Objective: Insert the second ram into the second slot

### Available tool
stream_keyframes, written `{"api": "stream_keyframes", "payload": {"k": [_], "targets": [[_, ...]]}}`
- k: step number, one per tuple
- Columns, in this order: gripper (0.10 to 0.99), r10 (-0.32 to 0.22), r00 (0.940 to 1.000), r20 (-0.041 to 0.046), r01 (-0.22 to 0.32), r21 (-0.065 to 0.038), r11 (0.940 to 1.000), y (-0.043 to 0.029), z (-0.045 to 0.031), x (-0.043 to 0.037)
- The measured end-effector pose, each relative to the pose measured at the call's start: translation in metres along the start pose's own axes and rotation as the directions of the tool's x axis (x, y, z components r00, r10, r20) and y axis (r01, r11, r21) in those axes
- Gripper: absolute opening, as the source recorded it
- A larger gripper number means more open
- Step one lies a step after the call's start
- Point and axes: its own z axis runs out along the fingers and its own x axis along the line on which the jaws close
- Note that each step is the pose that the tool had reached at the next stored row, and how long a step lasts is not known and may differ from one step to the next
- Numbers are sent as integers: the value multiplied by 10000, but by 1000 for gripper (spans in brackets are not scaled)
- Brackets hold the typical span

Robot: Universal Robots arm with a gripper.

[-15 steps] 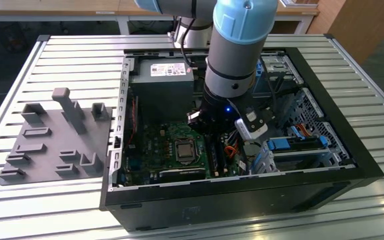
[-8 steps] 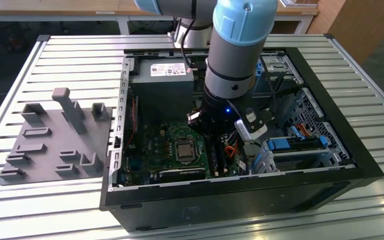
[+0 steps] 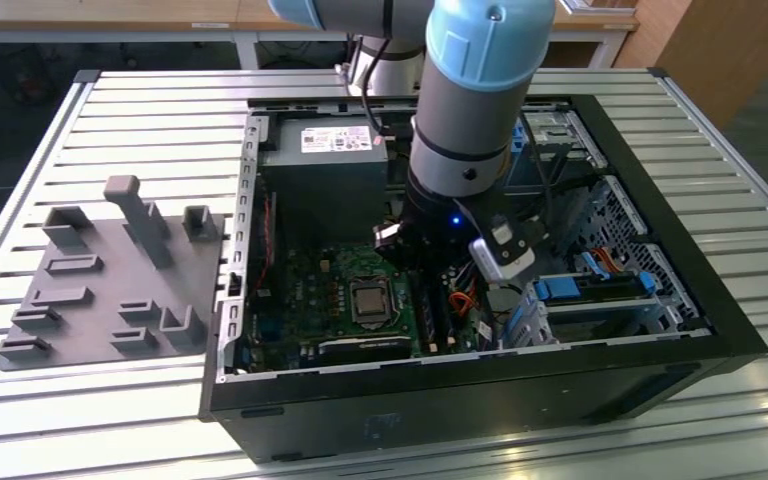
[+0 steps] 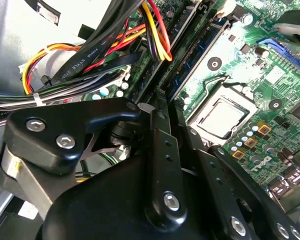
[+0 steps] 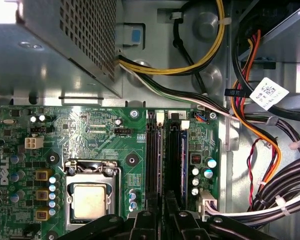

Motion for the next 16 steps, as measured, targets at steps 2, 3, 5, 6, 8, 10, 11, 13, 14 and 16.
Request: {"api": "stream_keyframes", "payload": {"k": [2, 3, 5, 6, 8, 10, 11, 13, 14, 16], "targets": [[212, 1, 10000, 0, -1, 0, 10000, 0, -26, 0], [212, 1, 10000, 1, -1, -1, 10000, 0, -38, 0], [212, 0, 10000, 0, 0, -1, 10000, 1, -58, 1], [212, 0, 10000, 1, 0, -1, 10000, 1, -73, 1], [196, 0, 10000, 0, 0, 0, 10000, 1, -110, 1], [129, 0, 10000, 1, 0, -4, 10000, 2, -127, 1], [106, 0, 10000, 1, 0, -4, 10000, 2, -129, 1], [106, 0, 10000, 0, 0, -1, 10000, 1, -134, 1], [106, 0, 10000, 0, 0, -1, 10000, 1, -135, 1], [106, 0, 10000, 0, 0, -1, 10000, 1, -138, 2]]}}
